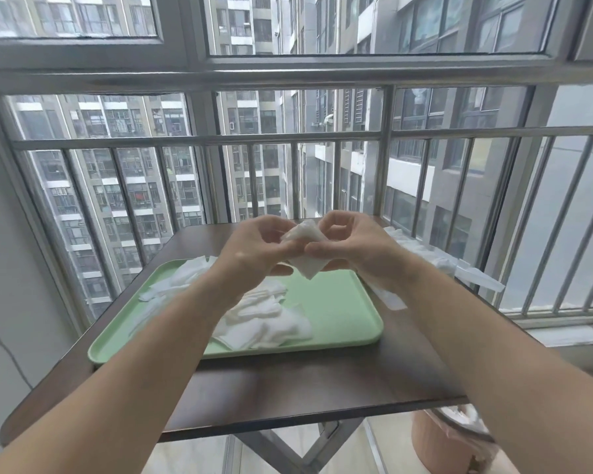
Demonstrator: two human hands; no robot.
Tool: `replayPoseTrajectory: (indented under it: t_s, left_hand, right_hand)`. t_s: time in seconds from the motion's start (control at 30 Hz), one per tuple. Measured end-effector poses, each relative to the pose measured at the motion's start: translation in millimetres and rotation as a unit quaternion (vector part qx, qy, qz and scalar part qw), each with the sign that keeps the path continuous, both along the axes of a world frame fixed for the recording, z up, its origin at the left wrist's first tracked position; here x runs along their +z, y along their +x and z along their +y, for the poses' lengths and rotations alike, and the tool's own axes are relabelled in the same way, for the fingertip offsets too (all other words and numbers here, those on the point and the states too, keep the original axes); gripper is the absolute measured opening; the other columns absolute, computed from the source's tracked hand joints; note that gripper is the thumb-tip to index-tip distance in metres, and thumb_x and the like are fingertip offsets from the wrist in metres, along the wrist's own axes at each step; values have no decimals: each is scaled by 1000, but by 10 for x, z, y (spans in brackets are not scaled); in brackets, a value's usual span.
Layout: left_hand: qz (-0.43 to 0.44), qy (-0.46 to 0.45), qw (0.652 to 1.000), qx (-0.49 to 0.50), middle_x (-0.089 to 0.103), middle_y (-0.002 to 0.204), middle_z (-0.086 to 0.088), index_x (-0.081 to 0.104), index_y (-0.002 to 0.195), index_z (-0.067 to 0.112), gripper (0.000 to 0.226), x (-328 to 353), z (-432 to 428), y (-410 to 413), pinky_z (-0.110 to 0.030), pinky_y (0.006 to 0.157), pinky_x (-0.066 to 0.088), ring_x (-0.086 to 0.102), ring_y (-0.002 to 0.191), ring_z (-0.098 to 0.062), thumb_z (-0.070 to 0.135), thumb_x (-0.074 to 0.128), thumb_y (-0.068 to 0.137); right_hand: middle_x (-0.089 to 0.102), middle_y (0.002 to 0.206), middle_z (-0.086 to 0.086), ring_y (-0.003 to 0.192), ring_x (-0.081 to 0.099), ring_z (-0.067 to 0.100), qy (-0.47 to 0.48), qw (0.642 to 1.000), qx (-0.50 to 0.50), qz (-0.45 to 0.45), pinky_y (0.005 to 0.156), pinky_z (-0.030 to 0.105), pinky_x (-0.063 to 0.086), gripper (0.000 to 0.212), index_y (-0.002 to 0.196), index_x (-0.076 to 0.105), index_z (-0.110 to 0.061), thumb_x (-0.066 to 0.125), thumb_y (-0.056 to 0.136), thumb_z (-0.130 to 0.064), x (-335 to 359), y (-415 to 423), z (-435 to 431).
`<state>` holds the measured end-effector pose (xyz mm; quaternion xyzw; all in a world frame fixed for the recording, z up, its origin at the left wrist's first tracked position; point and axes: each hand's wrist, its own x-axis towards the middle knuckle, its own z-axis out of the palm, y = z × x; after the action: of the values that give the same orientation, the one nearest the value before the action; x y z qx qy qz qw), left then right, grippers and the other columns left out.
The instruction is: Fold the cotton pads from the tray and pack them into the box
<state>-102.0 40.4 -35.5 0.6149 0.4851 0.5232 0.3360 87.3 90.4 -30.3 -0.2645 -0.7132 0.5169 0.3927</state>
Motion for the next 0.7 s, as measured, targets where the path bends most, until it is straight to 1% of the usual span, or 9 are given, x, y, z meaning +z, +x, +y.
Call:
replayPoseTrajectory:
  t_s: [0.1, 0.2, 0.27, 0.33, 0.4, 0.47, 0.57, 0.63, 0.7]
  left_hand:
    - [-28, -8, 999, -32, 78, 92, -4, 71, 101, 11, 28, 29, -51, 28, -26, 68, 59, 76, 88, -18, 24, 80, 78]
    - [-25, -14, 998, -51, 78, 89, -2, 72, 99, 14, 19, 57, -54, 82, -25, 69, 58, 75, 87, -16, 13, 80, 81]
    - [11, 3, 999, -44, 77, 82, 1, 72, 94, 17, 16, 91, -38, 158, -25, 66, 58, 74, 80, -14, 9, 80, 82]
    - [34, 22, 999, -37, 76, 78, 3, 71, 94, 16, 18, 130, -32, 279, -24, 61, 57, 73, 73, -12, 12, 83, 80]
    - [26, 38, 999, -23, 77, 78, 1, 68, 96, 12, 22, 150, -7, 413, -24, 57, 56, 73, 69, -13, 15, 83, 80]
    - [19, 50, 999, -2, 77, 80, -1, 65, 95, 13, 18, 136, 51, 543, -25, 55, 55, 74, 69, -16, 14, 80, 84]
    - [46, 39, 998, 20, 75, 87, -4, 63, 95, 17, 14, 45, 187, 700, -28, 58, 56, 74, 77, -21, 14, 76, 89]
    - [75, 6, 997, 16, 74, 94, -4, 62, 99, 17, 17, -39, 285, 799, -30, 62, 57, 71, 82, -21, 17, 76, 88]
    - [83, -22, 996, 14, 72, 97, -2, 62, 103, 17, 22, -125, 387, 898, -33, 68, 57, 68, 85, -19, 21, 76, 87]
  right_hand:
    - [70, 109, 27, 95, 71, 32, 37, 995, 6, -90, 88, 47, 57, 31, 99, 61, -1, 81, 76, -8, 182, 107, -33]
    - [71, 110, 20, 100, 71, 32, 77, 978, -18, -191, 86, 41, 59, 32, 102, 56, -4, 80, 81, -5, 377, 210, -68]
    - [72, 107, 13, 95, 72, 23, 104, 960, -28, -257, 82, 36, 59, 40, 111, 56, -10, 81, 80, -6, 493, 262, -98]
    - [72, 103, 8, 84, 71, 12, 129, 941, -29, -313, 73, 26, 59, 43, 116, 59, -15, 81, 80, -5, 591, 301, -122]
    - [71, 100, 5, 83, 68, 11, 161, 910, -38, -380, 69, 21, 55, 37, 115, 62, -17, 78, 83, -7, 675, 351, -124]
    - [68, 98, 0, 86, 65, 15, 192, 877, -65, -436, 70, 24, 51, 26, 107, 65, -22, 73, 85, -10, 747, 454, -105]
    - [66, 94, 1, 83, 60, 18, 202, 856, -122, -461, 66, 26, 45, 15, 94, 65, -22, 68, 86, -10, 805, 661, -16]
    - [67, 96, 5, 86, 61, 21, 188, 865, -154, -438, 70, 28, 47, 12, 94, 65, -18, 66, 86, -10, 774, 772, 58]
    - [66, 95, 5, 84, 60, 19, 172, 879, -181, -405, 68, 25, 47, 12, 96, 64, -14, 66, 86, -8, 706, 842, 145]
